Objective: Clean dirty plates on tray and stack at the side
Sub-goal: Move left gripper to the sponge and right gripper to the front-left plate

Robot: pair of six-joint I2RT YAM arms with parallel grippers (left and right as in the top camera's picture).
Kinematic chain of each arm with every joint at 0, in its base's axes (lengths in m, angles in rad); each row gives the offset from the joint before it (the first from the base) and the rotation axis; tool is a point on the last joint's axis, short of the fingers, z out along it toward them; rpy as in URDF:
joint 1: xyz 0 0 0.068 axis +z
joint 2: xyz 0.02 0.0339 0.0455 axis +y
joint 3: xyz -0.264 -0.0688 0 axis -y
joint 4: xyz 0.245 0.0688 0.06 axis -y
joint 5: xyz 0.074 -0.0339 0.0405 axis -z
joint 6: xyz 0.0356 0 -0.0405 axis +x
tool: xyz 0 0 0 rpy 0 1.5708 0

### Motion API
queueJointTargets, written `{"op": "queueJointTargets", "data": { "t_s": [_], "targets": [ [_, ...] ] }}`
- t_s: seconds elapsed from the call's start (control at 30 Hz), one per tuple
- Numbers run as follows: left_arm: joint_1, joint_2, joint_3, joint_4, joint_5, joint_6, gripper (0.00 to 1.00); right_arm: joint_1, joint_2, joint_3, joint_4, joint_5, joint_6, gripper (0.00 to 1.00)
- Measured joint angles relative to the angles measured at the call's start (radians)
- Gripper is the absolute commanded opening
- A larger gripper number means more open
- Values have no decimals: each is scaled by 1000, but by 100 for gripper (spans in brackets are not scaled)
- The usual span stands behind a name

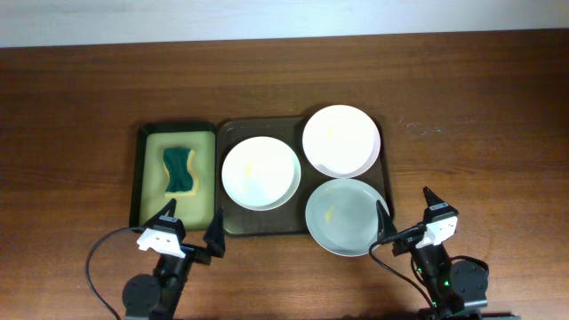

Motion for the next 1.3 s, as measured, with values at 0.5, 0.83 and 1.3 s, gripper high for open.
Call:
{"op": "queueJointTargets", "data": {
  "t_s": [0.5,0.83,1.3],
  "targets": [
    [-3,1127,1263,-1033,76,114,21,-3,1194,1564,-1239,-188,172,64],
    [98,1406,1269,-1082,-237,-115,36,405,1976,1611,-1098,-110,339,49],
    [103,1418,1269,-1102,-266,-132,31,464,2122,1606,-901,48,540,15]
  ]
}}
